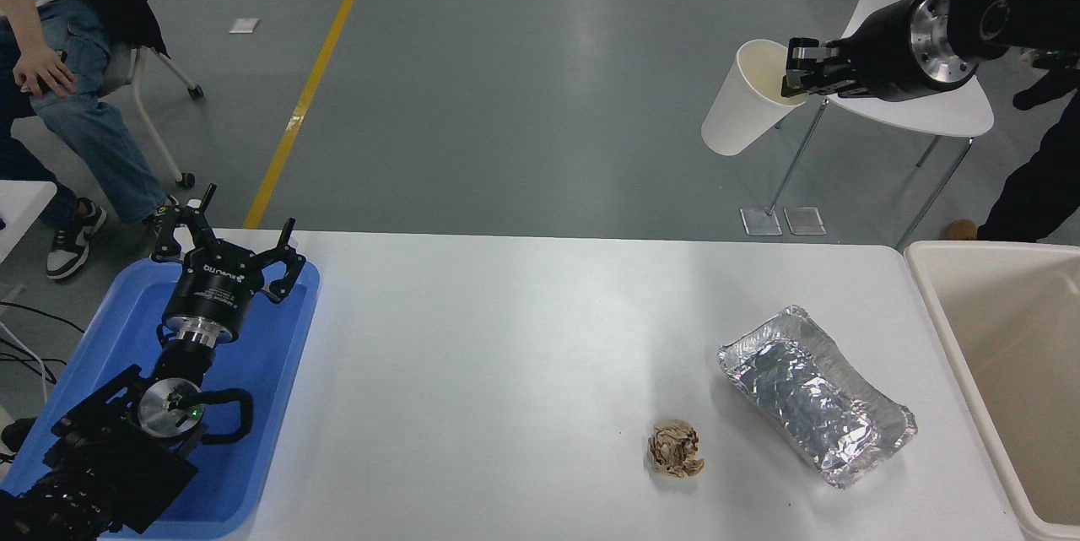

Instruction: Pick up paper cup place in dustbin

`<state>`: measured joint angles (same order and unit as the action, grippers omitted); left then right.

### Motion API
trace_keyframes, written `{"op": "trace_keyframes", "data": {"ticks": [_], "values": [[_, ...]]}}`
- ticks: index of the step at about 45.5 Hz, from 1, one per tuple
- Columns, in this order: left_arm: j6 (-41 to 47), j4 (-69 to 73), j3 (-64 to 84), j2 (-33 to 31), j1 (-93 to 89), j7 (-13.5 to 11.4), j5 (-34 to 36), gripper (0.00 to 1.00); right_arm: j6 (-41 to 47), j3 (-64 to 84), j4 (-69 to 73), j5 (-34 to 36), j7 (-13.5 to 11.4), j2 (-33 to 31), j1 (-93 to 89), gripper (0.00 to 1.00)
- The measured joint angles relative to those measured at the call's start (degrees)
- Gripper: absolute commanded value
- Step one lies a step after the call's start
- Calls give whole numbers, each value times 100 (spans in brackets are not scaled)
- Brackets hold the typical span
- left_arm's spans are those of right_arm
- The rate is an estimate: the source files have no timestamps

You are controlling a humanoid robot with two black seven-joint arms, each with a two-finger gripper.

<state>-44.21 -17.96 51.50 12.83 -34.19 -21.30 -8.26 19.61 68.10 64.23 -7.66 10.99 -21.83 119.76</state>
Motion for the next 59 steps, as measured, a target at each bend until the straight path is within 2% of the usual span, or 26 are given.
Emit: {"op": "trace_keyframes", "data": {"ticks": [19,41,59], "values": [[0,-1,0,0,0,3,0,100,-243,333,-599,-39,-23,-129,-677,0],[1,0,0,-2,1,3,1,100,-624,658,-4043,114,-65,-1054,-4111,0],[1,1,0,0,0,3,1,100,-1215,-883,-5899,129,-77,-1384,-6843,0]]}}
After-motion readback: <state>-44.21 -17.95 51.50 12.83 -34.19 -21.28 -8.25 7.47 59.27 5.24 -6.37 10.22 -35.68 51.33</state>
